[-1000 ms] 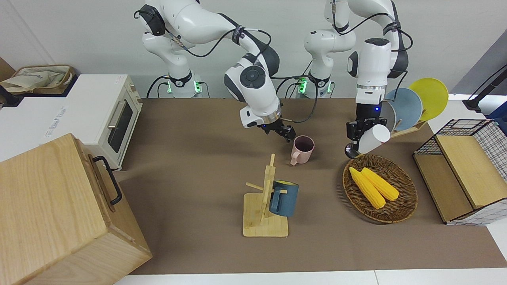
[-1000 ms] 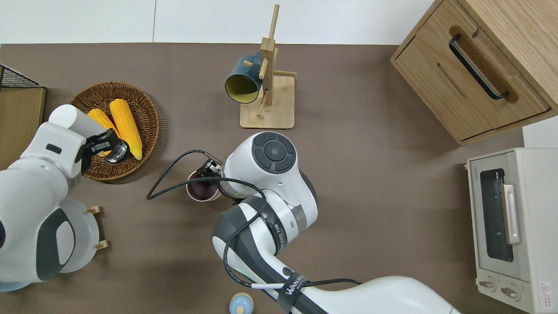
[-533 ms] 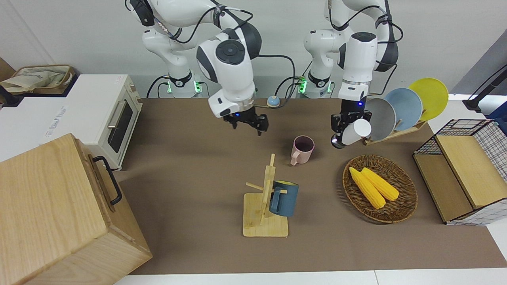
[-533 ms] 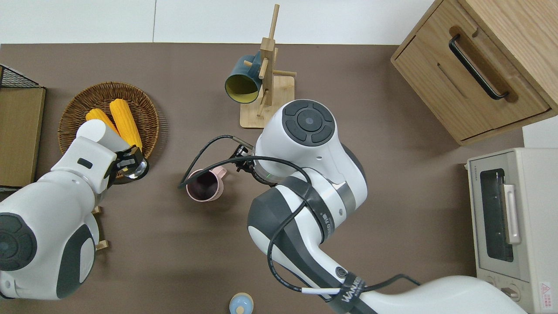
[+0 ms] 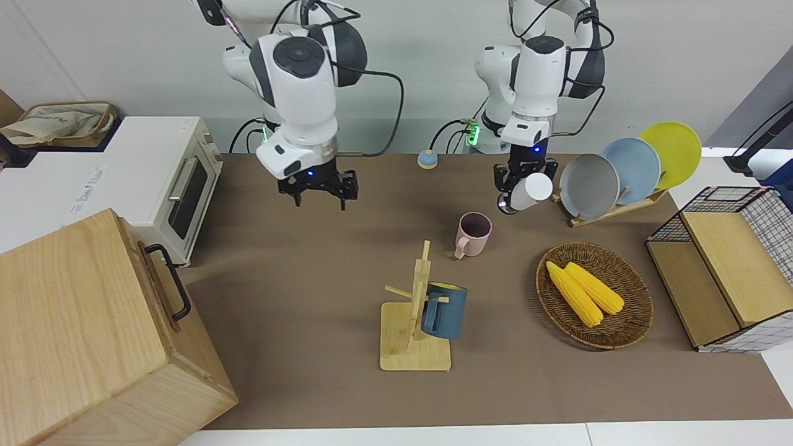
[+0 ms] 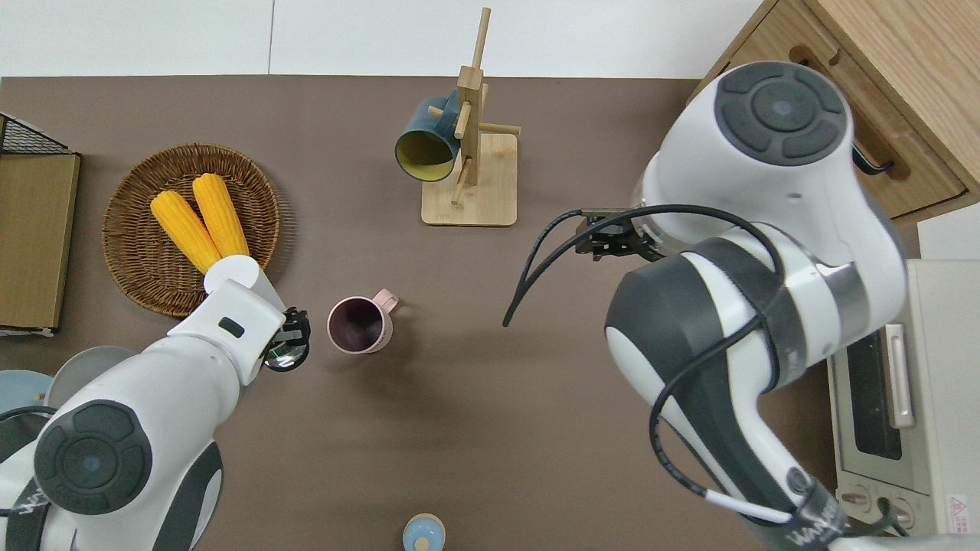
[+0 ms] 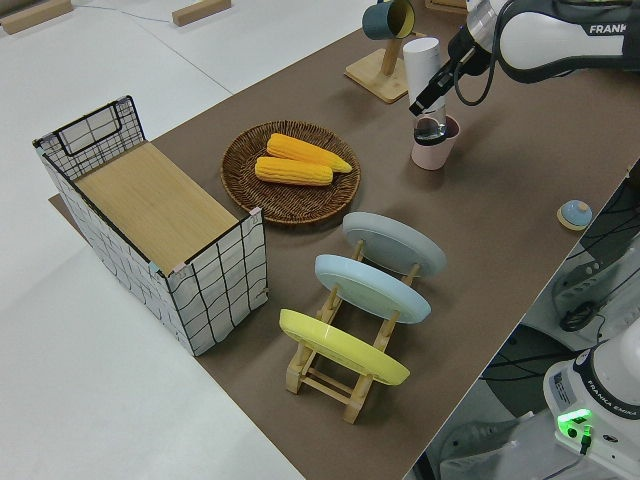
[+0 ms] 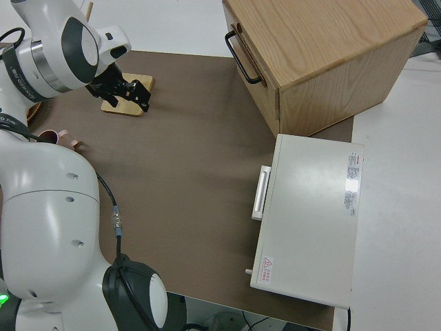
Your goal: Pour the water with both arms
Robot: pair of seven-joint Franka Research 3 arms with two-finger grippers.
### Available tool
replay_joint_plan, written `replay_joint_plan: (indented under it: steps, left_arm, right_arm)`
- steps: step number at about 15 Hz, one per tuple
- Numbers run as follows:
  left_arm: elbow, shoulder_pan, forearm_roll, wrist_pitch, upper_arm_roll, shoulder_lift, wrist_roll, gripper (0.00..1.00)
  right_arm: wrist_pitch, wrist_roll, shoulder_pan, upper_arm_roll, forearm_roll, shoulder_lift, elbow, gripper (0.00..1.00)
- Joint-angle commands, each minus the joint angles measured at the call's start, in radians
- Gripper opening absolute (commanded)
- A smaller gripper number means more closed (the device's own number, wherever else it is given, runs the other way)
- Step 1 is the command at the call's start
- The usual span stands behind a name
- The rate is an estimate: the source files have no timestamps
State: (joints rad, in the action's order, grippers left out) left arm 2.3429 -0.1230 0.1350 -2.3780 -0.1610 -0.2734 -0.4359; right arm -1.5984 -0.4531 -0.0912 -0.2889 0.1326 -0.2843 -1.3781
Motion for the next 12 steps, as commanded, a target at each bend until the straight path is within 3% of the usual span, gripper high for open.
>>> replay_joint_plan:
  steps: [1, 5, 8, 10, 12]
  left_arm:
    - [0.015, -0.058, -0.014, 0.039, 0.011, -0.043, -0.036, 0.00]
    - [0.021, -0.104, -0.017, 0.080, 0.009, -0.044, -0.073, 0.00]
    - [0.024, -0.127, -0.018, 0.115, 0.008, -0.046, -0.080, 0.00]
    - [0.027, -0.135, -0.028, 0.132, 0.008, -0.046, -0.081, 0.00]
    - [0.027, -0.150, -0.038, 0.152, 0.008, -0.043, -0.084, 0.00]
  right_arm:
    - [0.043, 0.200, 0.016, 0.083, 0.012, 0.103, -0.035, 0.990]
    - [0.116, 0.330, 0.016, 0.171, 0.012, 0.152, -0.038, 0.990]
    - [0.118, 0.402, 0.016, 0.221, 0.007, 0.201, -0.076, 0.990]
    - [0.118, 0.413, 0.016, 0.235, 0.007, 0.232, -0.105, 0.990]
    - [0.120, 0.427, 0.016, 0.247, 0.006, 0.249, -0.110, 0.990]
